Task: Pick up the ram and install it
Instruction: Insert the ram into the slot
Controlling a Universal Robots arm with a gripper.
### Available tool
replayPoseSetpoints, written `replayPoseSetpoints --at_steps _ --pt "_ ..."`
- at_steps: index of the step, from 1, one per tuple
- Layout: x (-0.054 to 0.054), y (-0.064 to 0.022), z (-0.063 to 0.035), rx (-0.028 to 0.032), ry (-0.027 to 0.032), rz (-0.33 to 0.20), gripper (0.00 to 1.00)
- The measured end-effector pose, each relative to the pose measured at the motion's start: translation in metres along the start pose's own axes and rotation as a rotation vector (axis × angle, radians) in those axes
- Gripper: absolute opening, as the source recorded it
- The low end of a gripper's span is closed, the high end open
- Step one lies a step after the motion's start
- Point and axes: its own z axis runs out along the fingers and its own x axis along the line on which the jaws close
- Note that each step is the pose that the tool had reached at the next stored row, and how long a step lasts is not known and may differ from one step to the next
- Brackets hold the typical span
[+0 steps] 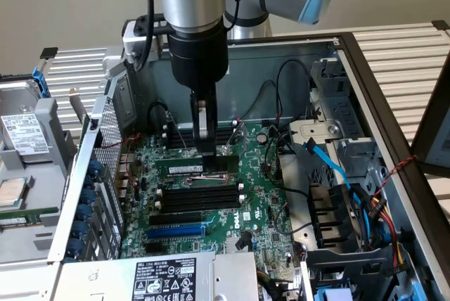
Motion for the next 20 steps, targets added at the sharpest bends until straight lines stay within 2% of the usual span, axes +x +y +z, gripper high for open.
replayPoseSetpoints --at_steps 7,12,20 --pt "-0.001 0.0005 0.0100 0.0076 0.0005 0.021 0.13" --pt "-0.001 0.0009 0.0187 0.0075 0.0018 0.045 0.13" --pt "-0.005 0.0015 0.0330 0.0075 0.0018 0.045 0.13"
